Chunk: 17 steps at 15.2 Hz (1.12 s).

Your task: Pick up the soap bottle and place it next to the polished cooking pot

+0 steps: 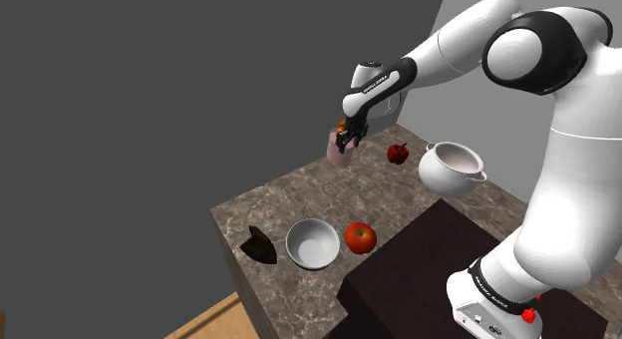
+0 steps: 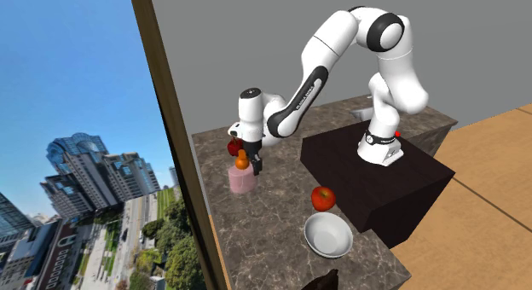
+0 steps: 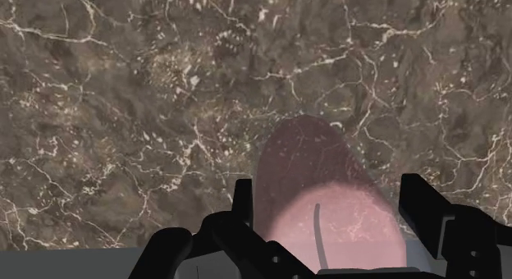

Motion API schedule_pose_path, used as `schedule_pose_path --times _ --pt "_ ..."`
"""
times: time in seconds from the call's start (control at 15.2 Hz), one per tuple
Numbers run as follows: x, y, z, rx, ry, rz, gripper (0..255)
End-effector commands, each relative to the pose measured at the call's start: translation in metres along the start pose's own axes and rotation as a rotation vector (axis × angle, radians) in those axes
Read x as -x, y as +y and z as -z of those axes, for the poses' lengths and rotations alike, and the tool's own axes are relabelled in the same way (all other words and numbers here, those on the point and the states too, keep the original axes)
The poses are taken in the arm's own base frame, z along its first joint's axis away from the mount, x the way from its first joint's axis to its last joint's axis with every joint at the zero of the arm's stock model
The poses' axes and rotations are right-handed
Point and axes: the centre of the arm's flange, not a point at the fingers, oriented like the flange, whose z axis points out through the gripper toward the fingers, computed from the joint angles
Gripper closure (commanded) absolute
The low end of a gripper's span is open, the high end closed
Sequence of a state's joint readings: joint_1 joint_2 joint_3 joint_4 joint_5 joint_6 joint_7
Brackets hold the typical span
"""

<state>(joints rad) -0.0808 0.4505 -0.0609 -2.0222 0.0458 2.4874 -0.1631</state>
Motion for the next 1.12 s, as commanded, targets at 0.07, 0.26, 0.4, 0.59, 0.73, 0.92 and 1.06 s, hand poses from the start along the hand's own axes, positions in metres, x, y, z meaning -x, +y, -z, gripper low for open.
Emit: schedule_pose_path --times 0.07,0.26,0.4,0.59,0.73,0.92,1.06 --pt "-0.001 -0.001 0.016 0.0 0.0 0.0 255" --pt "-0.001 -0.001 0.032 0.0 0.0 0.0 255" --pt "-0.001 -0.001 0.043 0.0 0.0 0.0 255" --pt "-0.001 -0.001 0.059 0.0 0.0 0.0 255" --pt "-0.001 -0.001 0.069 0.0 0.0 0.0 255" --pt "-0.002 -0.001 0.085 0.0 0.0 0.0 255" --pt "-0.002 -0.001 0.096 0.0 0.0 0.0 255"
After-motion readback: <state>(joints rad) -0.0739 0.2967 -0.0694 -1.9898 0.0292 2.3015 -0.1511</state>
